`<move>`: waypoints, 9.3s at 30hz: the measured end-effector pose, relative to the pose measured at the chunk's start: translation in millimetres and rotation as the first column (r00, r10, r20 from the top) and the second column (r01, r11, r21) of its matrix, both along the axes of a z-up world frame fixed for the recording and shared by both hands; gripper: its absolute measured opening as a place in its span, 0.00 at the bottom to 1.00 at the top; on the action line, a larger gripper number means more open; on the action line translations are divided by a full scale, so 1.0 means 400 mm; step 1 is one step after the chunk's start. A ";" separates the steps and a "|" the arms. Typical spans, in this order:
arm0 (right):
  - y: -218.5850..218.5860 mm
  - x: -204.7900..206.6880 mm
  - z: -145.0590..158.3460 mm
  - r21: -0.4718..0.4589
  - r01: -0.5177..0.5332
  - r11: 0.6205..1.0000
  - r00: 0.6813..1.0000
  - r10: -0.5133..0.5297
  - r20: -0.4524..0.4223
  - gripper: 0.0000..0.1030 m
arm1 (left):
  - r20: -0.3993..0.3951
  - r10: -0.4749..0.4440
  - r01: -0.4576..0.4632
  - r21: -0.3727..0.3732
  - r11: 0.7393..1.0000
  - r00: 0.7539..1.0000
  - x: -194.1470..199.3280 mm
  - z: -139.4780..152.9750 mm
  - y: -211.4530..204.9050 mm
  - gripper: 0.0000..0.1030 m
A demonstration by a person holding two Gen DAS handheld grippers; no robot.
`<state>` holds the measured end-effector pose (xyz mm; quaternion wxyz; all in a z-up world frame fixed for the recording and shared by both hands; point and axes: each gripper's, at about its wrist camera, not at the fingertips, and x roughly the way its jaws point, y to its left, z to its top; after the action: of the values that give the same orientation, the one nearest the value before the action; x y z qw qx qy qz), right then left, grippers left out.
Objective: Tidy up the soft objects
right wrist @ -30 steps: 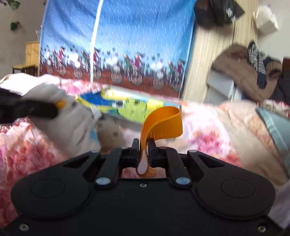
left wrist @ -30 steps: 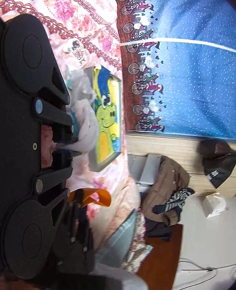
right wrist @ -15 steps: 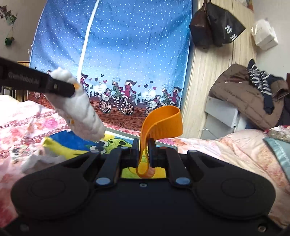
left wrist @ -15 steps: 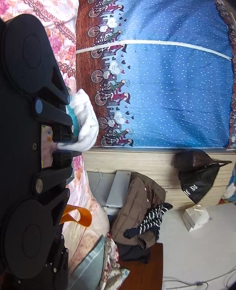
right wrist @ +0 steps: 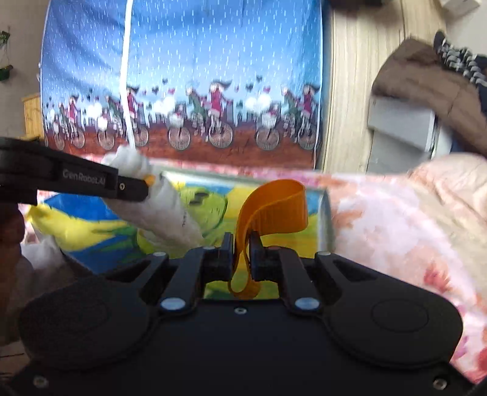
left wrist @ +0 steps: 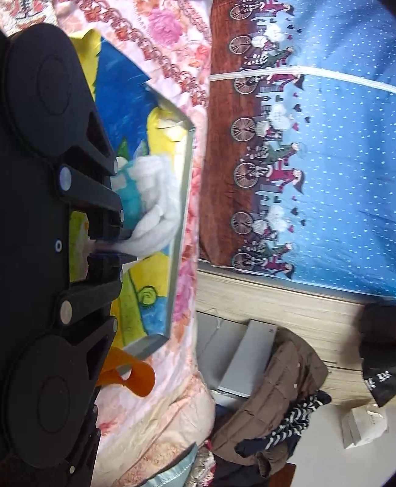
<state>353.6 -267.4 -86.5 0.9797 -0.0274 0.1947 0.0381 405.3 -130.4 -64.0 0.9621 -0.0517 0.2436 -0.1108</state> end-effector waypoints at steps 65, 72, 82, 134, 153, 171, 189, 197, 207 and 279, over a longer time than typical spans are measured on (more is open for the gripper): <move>0.106 -0.758 0.213 0.212 0.083 0.974 0.969 -0.129 0.213 1.00 | 0.178 0.235 -0.250 0.066 0.966 0.955 -0.935 0.187 0.291 0.99; 0.131 -0.752 0.200 0.186 0.092 0.978 0.985 -0.117 0.128 1.00 | 0.085 0.239 -0.245 0.063 0.968 0.967 -0.964 0.162 0.315 0.99; 0.148 -0.717 0.173 0.114 0.102 0.988 0.990 -0.112 0.087 1.00 | 0.005 0.252 -0.251 0.096 0.963 0.968 -0.933 0.141 0.308 0.99; 0.146 -0.721 0.146 0.090 0.071 0.993 0.997 -0.074 0.031 1.00 | -0.035 0.267 -0.261 0.125 0.957 0.963 -0.910 0.121 0.303 0.99; 0.135 -0.707 0.138 0.089 0.075 0.993 0.997 -0.074 -0.008 1.00 | -0.037 0.267 -0.261 0.125 0.957 0.963 -0.910 0.120 0.303 0.99; 0.155 -0.659 0.118 0.062 0.054 0.997 0.996 -0.049 -0.079 1.00 | -0.081 0.260 -0.250 0.109 0.962 0.962 -0.869 0.095 0.313 0.99; 0.232 -0.341 0.036 0.030 -0.148 0.989 0.975 0.151 -0.165 1.00 | -0.038 0.219 -0.221 -0.059 0.973 0.975 -0.665 0.059 0.367 0.99; 0.253 -0.266 -0.004 0.062 -0.123 0.990 0.976 0.132 -0.172 0.93 | -0.082 0.105 -0.112 -0.099 0.989 0.991 -0.459 0.023 0.350 0.99; 0.237 -0.304 -0.017 0.159 -0.202 0.966 0.957 0.229 -0.179 0.56 | -0.111 -0.035 0.028 -0.068 0.997 0.993 -0.357 -0.065 0.287 0.75; 0.118 -0.129 0.124 -0.387 0.060 0.920 0.976 0.026 0.215 0.01 | 0.243 -0.055 0.054 0.010 0.998 0.968 -0.191 0.137 0.066 0.02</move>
<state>301.9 -220.2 -36.9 0.9700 -0.2250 0.0911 -0.0133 328.8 -103.9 -9.2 0.9815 -0.0292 0.1252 -0.1421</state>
